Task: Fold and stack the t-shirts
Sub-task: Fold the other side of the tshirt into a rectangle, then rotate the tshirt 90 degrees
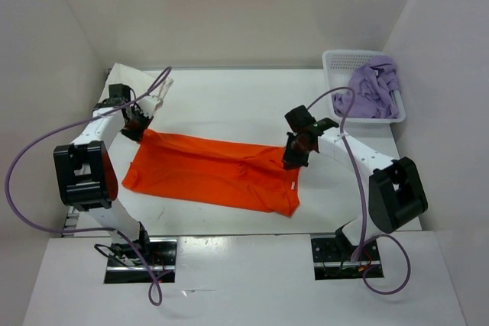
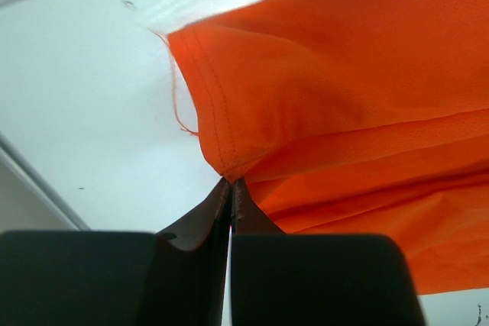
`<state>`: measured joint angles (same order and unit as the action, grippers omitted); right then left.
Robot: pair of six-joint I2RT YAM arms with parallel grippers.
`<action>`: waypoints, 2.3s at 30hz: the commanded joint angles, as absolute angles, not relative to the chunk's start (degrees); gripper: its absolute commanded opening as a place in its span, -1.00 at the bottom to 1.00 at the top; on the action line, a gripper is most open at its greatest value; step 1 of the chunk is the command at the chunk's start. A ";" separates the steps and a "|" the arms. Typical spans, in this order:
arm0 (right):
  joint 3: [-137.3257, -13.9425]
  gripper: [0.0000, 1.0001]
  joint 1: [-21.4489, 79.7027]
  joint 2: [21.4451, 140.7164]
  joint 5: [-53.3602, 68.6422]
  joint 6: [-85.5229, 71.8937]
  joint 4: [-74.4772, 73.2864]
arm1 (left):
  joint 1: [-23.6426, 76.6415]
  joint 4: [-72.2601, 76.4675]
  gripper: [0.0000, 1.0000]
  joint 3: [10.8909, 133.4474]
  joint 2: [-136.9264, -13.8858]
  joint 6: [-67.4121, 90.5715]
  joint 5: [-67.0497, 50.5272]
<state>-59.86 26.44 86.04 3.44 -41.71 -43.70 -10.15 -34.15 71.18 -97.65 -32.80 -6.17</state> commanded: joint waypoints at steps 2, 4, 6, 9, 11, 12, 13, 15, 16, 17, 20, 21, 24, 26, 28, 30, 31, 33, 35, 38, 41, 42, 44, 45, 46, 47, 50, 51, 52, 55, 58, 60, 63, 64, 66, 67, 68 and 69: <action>-56.87 -1.00 28.91 84.20 4.48 -43.42 -42.98 | -9.84 -33.67 -1.00 67.77 -98.52 -32.43 -5.63; -56.87 -1.00 30.93 84.81 4.48 -44.56 -42.98 | -9.84 -33.05 -1.00 67.06 -99.13 -31.90 -5.01; -57.48 -1.00 32.94 86.39 5.10 -45.26 -42.98 | -9.84 -33.05 -1.00 67.06 -99.84 -30.77 -5.01; -57.48 -1.00 35.06 88.59 5.10 -45.88 -43.67 | -9.84 -32.52 -1.00 67.06 -100.46 -30.76 -5.01; -56.95 -1.00 35.86 89.38 5.10 -46.58 -43.68 | -9.84 -32.52 -1.00 67.06 -100.46 -30.76 -5.01; -56.43 -1.00 36.38 89.38 5.10 -46.58 -43.68 | -9.84 -32.52 -1.00 67.06 -100.46 -30.76 -5.01; -56.43 -1.00 36.39 89.38 5.62 -47.10 -43.68 | -9.84 -32.00 -1.00 67.06 -100.46 -30.76 -5.01; -55.90 -0.90 36.91 89.38 5.63 -47.11 -43.68 | -9.84 -31.99 -1.00 67.06 -100.46 -30.76 -4.40; -55.90 -0.71 36.91 89.38 4.93 -47.11 -43.68 | -9.84 -31.47 -1.00 67.06 -100.46 -30.76 -4.39; -55.90 -0.55 36.91 89.38 4.92 -47.11 -43.68 | -9.84 -31.46 -1.00 67.06 -101.07 -30.76 -3.87; -55.90 -0.22 36.91 88.86 5.45 -44.83 -44.20 | -9.84 -30.94 -0.90 66.54 -101.07 -30.76 -3.16; -56.42 -0.22 36.91 87.29 5.45 -44.13 -44.21 | -9.84 -30.94 -0.84 66.53 -101.07 -30.76 -3.16; -57.91 -0.22 36.91 83.86 5.45 -41.14 -44.74 | -9.84 -30.94 -0.64 66.01 -101.07 -30.23 -2.64; -60.11 -0.22 36.91 80.69 4.92 -40.08 -43.34 | -9.84 -30.94 -0.61 66.01 -100.37 -29.53 -2.64; -62.39 -0.22 36.91 81.21 4.22 -40.08 -41.84 | -9.84 -30.94 -0.57 65.48 -98.71 -28.92 -2.02; -64.85 -0.22 36.91 86.01 4.22 -40.08 -39.73 | -9.84 -30.41 -0.54 64.96 -97.92 -28.92 -0.80; -65.99 -0.22 36.91 88.22 4.22 -40.08 -39.73 | -9.84 -30.41 -0.54 64.95 -97.30 -28.92 -0.79; -70.04 -0.13 38.67 92.27 2.91 -39.55 -39.02 | -9.84 -30.93 -0.52 64.95 -96.69 -28.92 -0.79; -72.93 -0.10 39.20 96.58 0.89 -39.55 -38.33 | -9.84 -30.94 -0.38 63.81 -96.68 -28.92 -0.27; -75.48 -0.21 39.20 100.62 -0.35 -40.08 -36.66 | -9.84 -30.94 -0.20 63.11 -95.54 -28.39 1.13; -76.29 -0.39 39.20 103.78 1.14 -40.08 -34.38 | -9.84 -31.55 -0.12 63.11 -93.88 -27.77 2.89; -76.29 -0.57 39.20 104.32 2.62 -40.08 -33.84 | -9.84 -31.55 -0.10 63.11 -93.35 -27.77 2.90; -75.59 -0.75 39.73 105.99 3.16 -39.46 -33.32 | -9.84 -32.17 -0.03 64.42 -91.51 -27.77 2.90; -75.59 -0.91 40.42 106.00 3.69 -38.94 -33.31 | -9.84 -33.65 0.00 65.82 -90.97 -27.25 2.29; -74.98 -0.98 41.39 106.69 4.30 -38.94 -33.31 | -9.84 -34.27 0.03 66.70 -90.44 -27.25 2.29; -74.19 -1.00 42.01 106.70 4.31 -38.94 -33.31 | -9.84 -34.97 0.07 67.67 -89.83 -27.25 1.24; -72.87 -1.00 43.68 106.70 4.92 -38.94 -33.31 | -9.84 -36.73 0.19 70.66 -89.82 -26.11 -2.36; -72.86 -1.00 44.38 106.18 4.92 -38.94 -32.79 | -9.15 -36.74 0.24 70.66 -89.82 -25.49 -3.24; -72.25 -1.00 44.38 106.17 4.92 -38.94 -32.78 | -9.14 -36.74 0.29 71.19 -91.39 -25.49 -4.38; -71.72 -1.00 44.99 106.17 4.92 -38.41 -32.78 | -6.07 -36.12 0.34 71.19 -95.17 -23.39 -5.71; -71.72 -1.00 46.05 105.56 3.44 -38.41 -33.84 | -3.87 -33.67 0.34 70.05 -99.12 -22.59 -3.89; -71.19 -1.00 46.05 106.08 3.43 -38.41 -33.84 | -3.35 -31.21 0.34 68.48 -100.72 -21.45 -0.63; -70.49 -1.00 46.05 105.13 3.43 -39.02 -34.45 | -3.34 -28.83 0.29 65.48 -101.87 -21.45 4.74; -70.49 -1.00 46.05 103.99 3.43 -39.55 -35.76 | -3.34 -28.13 0.29 65.48 -101.87 -21.45 5.27; -70.49 -1.00 46.05 100.65 0.71 -41.30 -37.61 | -3.34 -28.13 0.29 64.69 -100.82 -21.45 5.27; -70.49 -0.97 46.05 96.63 -0.78 -42.53 -40.31 | -3.34 -28.12 0.29 64.08 -100.81 -21.45 5.27; -69.79 -0.66 46.05 94.42 -4.36 -45.67 -41.91 | -3.34 -28.12 0.29 64.07 -100.03 -21.45 5.27; -68.57 -0.46 46.05 92.39 -6.05 -47.62 -43.58 | -3.34 -28.12 0.29 63.55 -100.02 -21.45 5.27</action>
